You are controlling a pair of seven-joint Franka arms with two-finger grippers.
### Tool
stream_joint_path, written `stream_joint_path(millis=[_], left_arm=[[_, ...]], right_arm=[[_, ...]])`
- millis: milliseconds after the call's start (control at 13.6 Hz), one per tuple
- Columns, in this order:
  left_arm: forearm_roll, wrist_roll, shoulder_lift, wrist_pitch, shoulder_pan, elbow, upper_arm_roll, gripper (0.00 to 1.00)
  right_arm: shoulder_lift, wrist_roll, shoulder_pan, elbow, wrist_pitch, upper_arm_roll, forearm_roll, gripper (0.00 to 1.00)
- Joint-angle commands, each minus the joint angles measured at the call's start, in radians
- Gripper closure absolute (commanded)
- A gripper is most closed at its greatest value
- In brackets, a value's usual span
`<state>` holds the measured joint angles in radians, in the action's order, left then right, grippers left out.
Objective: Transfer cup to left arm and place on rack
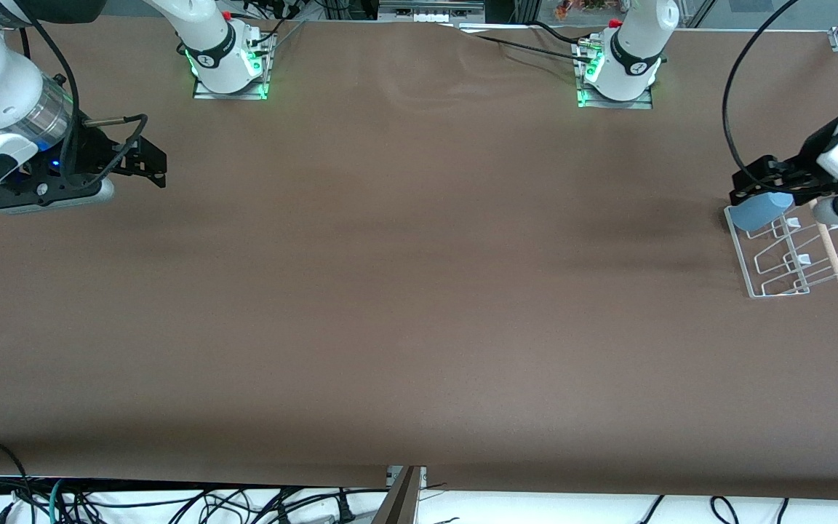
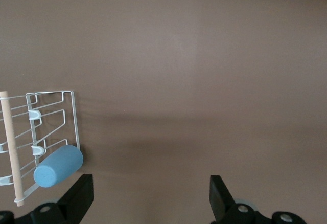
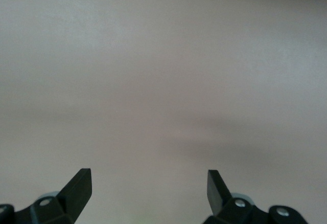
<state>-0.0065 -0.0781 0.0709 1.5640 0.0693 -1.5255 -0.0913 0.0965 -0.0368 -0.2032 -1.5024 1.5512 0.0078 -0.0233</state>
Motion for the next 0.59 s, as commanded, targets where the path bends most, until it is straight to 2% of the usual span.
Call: stream_joint_path(millis=[0, 516], left_arm=[[-0.018, -0.034, 0.010, -0.039, -0.059, 0.041, 0.048, 0.00], [-0.056, -0.035, -0.002, -0.165, -0.054, 0.087, 0.056, 0.00]], right_arm=[[-0.004, -0.009, -0.002, 0.010, -0.016, 0.001, 0.011, 0.00], [-0.004, -0.006, -0.004, 0.011, -0.008, 0.000, 0.008, 0.00]])
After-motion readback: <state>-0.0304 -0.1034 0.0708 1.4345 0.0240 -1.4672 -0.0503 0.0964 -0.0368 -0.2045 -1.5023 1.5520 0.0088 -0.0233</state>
